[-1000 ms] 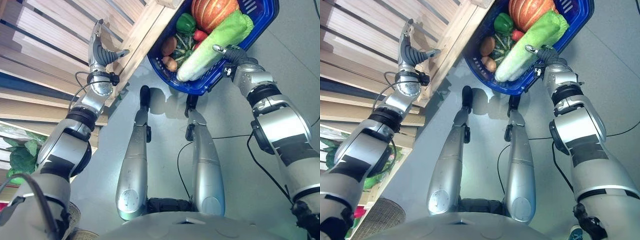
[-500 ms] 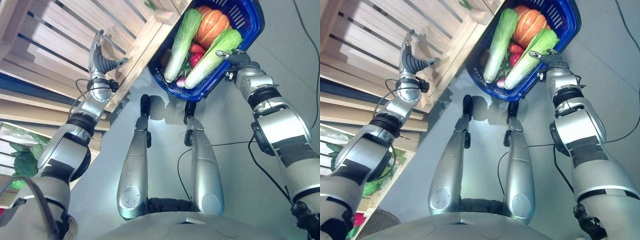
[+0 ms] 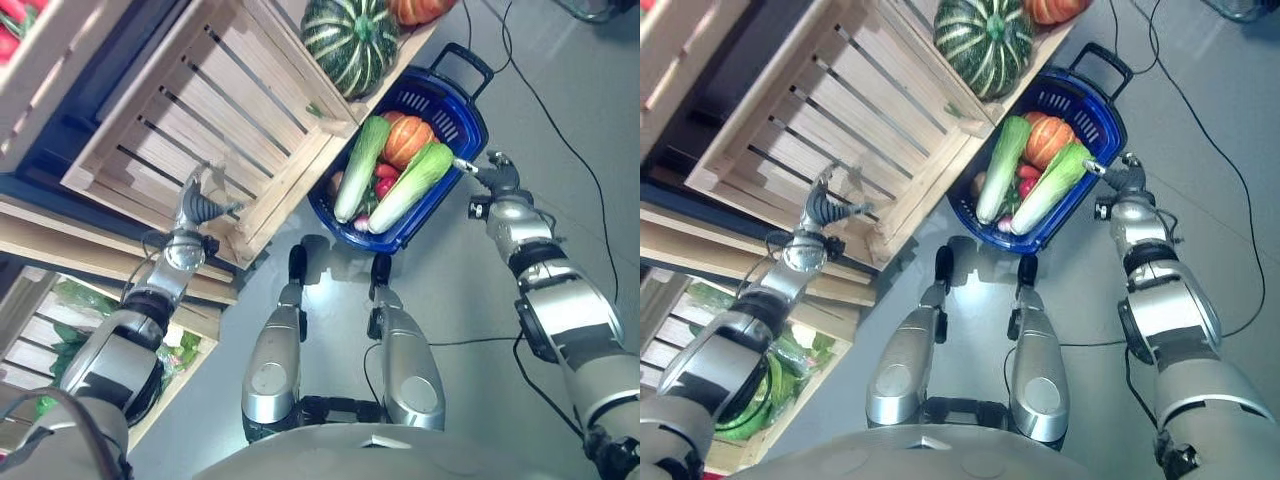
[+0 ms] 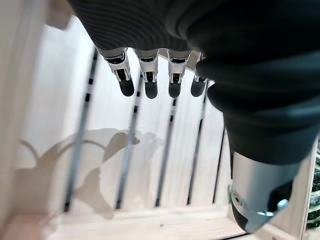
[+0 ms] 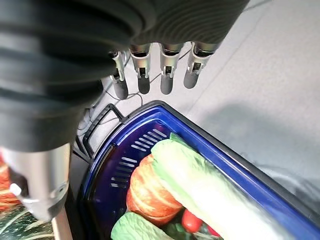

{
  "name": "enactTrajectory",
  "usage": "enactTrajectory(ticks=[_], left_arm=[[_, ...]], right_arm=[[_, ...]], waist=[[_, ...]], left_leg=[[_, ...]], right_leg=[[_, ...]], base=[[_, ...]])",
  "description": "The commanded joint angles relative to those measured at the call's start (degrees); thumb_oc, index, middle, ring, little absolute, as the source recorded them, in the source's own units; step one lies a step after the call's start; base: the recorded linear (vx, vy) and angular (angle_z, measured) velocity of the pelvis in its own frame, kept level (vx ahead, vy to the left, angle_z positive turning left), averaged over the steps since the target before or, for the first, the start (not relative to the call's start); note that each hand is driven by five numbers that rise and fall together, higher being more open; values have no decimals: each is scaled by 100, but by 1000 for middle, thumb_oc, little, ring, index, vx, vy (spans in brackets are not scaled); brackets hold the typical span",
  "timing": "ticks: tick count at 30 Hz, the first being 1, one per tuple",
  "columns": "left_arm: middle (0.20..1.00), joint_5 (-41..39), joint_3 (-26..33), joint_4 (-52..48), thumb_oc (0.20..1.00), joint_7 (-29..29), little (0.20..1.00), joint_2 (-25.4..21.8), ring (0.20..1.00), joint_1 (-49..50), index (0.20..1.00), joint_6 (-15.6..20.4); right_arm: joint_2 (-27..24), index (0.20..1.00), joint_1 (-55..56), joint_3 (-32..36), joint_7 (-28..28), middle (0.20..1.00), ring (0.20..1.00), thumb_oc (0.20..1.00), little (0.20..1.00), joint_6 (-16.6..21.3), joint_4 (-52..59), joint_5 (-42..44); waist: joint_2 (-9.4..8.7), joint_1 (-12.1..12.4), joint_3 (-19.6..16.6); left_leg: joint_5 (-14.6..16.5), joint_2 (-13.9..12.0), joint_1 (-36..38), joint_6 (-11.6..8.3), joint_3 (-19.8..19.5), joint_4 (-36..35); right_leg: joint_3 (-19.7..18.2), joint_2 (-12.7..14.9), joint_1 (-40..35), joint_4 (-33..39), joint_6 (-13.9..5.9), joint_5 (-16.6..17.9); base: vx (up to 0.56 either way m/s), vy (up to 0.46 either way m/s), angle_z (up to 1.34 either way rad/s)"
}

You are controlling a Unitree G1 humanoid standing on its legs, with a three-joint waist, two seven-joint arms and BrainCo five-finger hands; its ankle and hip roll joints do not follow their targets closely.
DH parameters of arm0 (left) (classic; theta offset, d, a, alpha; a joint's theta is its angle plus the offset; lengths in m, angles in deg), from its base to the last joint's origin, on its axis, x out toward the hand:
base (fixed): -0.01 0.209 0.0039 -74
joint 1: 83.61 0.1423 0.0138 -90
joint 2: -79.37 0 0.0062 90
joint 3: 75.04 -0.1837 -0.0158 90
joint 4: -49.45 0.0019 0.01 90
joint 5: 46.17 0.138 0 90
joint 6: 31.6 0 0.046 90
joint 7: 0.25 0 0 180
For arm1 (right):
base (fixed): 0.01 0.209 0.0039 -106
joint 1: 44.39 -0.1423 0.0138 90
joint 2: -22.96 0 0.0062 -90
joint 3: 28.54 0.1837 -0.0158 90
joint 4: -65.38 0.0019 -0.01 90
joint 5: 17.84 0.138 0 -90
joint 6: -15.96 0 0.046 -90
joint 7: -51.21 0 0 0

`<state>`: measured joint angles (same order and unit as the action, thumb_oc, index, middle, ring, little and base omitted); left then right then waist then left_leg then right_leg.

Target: Pick up fruits and vegetables into the basket

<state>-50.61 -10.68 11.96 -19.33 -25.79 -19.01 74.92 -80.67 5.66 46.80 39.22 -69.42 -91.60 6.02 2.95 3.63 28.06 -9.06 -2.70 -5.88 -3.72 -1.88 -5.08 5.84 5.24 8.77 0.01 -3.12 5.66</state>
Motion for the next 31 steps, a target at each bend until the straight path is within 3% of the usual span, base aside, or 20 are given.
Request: enactTrajectory(ticks=[1,7,12,25,31], left_arm=[[1000,212,131,409,1000,341,1000,312,1000,569,1000,138],[1000,530,396,1004,1000,993,1000,651,1000,1572,1000,30],[1000,694,527,1563,1000,1400,1000,889,1000,1940,1000,25],[1000,414,836,2009,1000,2089,1000,1168,1000,2183,1000,-156],[1000,193,936,2069,1000,2334,1000,1215,1000,2198,1000,-303]], right_arm=[[99,1000,811,-38,22,1000,1000,1000,1000,380,-71,-220],[413,1000,2152,256,368,1000,1000,1000,1000,411,-63,-590],[767,1000,2671,312,436,1000,1000,1000,1000,140,-335,-994],[1161,1000,3280,510,883,1000,1000,1000,1000,-434,-1057,-1365],[1222,1000,3307,390,1031,1000,1000,1000,1000,-496,-1080,-1582]], waist=[[-221,-89,-1235],[-273,-131,-1916],[-314,-200,-2244],[-357,-347,-2406],[-353,-342,-2407]], left_leg=[[600,326,-137,39,96,271],[709,228,445,76,212,102],[825,152,786,73,299,27],[1079,64,1193,91,434,49],[1107,2,1272,73,575,48]], right_leg=[[173,145,-161,-34,-408,-194],[181,145,-712,181,-462,-206],[161,140,-1032,290,-487,-256],[92,172,-1381,296,-499,-409],[309,252,-1427,193,-522,-475]], base=[[148,7,2],[171,16,-5],[110,5,-5],[55,9,-6],[11,17,-11]])
